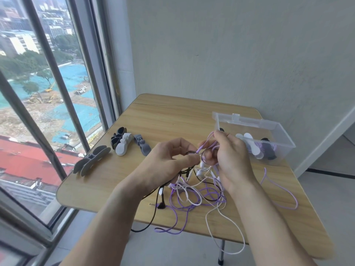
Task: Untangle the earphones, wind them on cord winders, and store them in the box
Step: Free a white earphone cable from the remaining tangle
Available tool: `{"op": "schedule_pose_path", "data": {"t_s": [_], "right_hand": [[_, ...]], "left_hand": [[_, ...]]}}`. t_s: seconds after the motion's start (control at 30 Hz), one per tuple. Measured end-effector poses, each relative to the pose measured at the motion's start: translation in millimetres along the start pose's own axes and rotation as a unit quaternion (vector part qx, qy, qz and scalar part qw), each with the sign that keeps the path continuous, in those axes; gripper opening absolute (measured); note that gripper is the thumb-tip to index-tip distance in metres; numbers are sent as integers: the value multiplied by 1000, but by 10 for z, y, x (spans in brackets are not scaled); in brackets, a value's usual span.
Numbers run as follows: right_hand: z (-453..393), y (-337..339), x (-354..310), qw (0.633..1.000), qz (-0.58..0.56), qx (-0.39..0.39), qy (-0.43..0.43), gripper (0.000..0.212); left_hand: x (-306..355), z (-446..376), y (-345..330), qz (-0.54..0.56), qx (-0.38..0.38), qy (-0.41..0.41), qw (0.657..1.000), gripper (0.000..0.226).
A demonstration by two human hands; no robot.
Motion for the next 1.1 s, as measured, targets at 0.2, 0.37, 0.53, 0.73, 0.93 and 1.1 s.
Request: {"op": "schedule_pose_path", "data": {"t_s": [0.2, 0.37, 0.53, 0.73, 0.93, 1.1], "right_hand": [[-30, 64, -10, 1000, 10, 11, 1, 25], [18, 39, 211, 991, -13, -14, -130, 27], [91, -72, 289, 966, -90, -82, -226, 25], [98, -138, 55, 981, 26, -184, -64, 47], [25, -47, -42, 990, 65, -120, 40, 49], [-1, -5, -75, 990, 58, -125, 30, 26]], "left_hand": [[28, 9, 25, 14, 25, -12, 1000, 19], [82, 34, -21, 45, 4, -26, 999, 11], [95, 34, -16, 81, -5, -25, 996, 9], [46, 35, -43, 80, -4, -13, 997, 9], [-4, 27, -43, 63, 17, 20, 998, 23], [1, -7, 22, 38, 53, 16, 998, 22]]}}
Point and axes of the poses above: each hand's wrist, its own z-axis away from the middle knuckle, its own y-axis out of the back of the hand, x = y × z, the point moved 10 cm from there along -z, towards the middle knuckle, and after that the axes turned 13 degrees about x, right-handed, at the moved point
